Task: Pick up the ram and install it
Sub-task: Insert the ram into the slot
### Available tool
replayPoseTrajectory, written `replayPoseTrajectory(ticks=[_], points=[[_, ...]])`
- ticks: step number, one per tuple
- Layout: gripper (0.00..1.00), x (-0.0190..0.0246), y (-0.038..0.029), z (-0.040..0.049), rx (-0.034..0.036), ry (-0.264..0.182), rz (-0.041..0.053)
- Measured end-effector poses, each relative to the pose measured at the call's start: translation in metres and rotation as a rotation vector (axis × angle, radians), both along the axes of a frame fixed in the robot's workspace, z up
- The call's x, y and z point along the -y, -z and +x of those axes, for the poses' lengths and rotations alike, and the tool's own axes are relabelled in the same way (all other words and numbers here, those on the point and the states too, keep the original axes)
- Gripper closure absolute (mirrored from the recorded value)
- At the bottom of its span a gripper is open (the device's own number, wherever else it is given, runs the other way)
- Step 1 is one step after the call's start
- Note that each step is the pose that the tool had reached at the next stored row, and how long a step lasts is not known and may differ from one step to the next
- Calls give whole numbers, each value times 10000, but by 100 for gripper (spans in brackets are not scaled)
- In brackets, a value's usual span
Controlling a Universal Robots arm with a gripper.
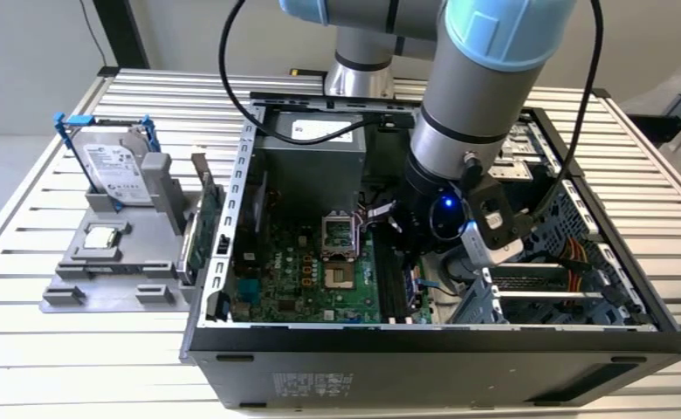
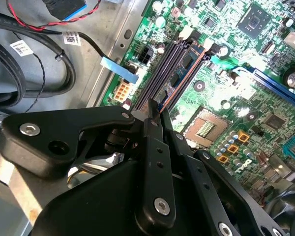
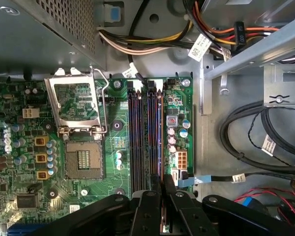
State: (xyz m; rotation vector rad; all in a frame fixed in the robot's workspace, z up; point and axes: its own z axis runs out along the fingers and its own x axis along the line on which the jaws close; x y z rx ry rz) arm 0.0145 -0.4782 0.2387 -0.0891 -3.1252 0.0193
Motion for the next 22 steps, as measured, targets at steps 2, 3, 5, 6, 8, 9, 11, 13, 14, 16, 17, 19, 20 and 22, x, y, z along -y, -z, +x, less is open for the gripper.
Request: replayPoseTrajectory(ticks=[2,3,5,6,8,9,11,13,14,16,17,19,20,22], points=[[100,-1,1,0,-1,0,-2],[100,-1,1,0,0,0,-1],[100,-5,6,0,0,0,1],[100,-7,9,0,0,1,0],[100,-12,18,0,0,0,-2],[100,-16,27,0,1,0,1],[100,-17,45,3,-1,1,1],[100,-17,66,9,1,1,1],[100,-17,79,15,0,1,0],[100,-18,105,26,0,3,0],[100,-21,112,30,0,2,0],[100,-32,115,33,-1,4,-2],[100,-37,116,33,0,3,0],[100,-45,118,33,0,2,-1]])
